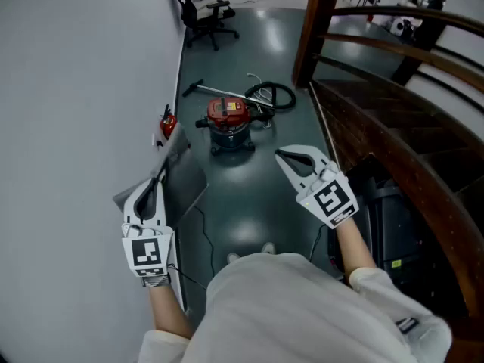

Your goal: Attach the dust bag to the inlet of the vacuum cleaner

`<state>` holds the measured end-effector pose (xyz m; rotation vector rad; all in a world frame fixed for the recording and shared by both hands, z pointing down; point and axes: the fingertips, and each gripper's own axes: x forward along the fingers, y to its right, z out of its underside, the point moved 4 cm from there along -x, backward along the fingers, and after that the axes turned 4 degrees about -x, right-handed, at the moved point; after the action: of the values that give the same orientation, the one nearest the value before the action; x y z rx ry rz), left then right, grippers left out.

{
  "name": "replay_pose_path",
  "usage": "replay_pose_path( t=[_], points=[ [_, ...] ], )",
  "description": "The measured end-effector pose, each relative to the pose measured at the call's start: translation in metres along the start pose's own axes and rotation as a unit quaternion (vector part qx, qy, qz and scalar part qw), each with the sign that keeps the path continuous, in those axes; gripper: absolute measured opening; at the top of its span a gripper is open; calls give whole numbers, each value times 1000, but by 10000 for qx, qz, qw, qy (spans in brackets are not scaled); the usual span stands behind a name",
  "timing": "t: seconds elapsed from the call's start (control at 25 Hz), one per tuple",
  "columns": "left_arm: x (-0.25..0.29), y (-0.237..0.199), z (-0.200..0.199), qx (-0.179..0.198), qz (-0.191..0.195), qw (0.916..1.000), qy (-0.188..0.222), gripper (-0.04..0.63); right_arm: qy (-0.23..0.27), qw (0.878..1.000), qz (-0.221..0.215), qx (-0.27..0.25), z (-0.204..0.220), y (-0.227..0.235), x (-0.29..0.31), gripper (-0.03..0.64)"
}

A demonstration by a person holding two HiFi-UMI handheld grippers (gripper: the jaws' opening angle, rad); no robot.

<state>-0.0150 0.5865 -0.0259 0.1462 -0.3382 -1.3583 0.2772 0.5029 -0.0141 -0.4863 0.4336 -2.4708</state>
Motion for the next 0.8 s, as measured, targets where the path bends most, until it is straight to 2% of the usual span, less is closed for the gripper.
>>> replay_pose_path(
  t=[0.32, 0.56, 0.8],
  points=[
    [4, 1, -2, 39, -68, 10000, -15, 20, 102, 9999, 2, 10, 2, 6, 1, 28],
    [13, 5, -5, 71, -129, 9999, -55, 20, 540, 9981, 89, 294, -1, 24, -2, 29],
    [30, 11, -10, 71, -279, 9995, -103, 20, 402, 9982, -170, 404, 16, 42, -4, 28]
  ],
)
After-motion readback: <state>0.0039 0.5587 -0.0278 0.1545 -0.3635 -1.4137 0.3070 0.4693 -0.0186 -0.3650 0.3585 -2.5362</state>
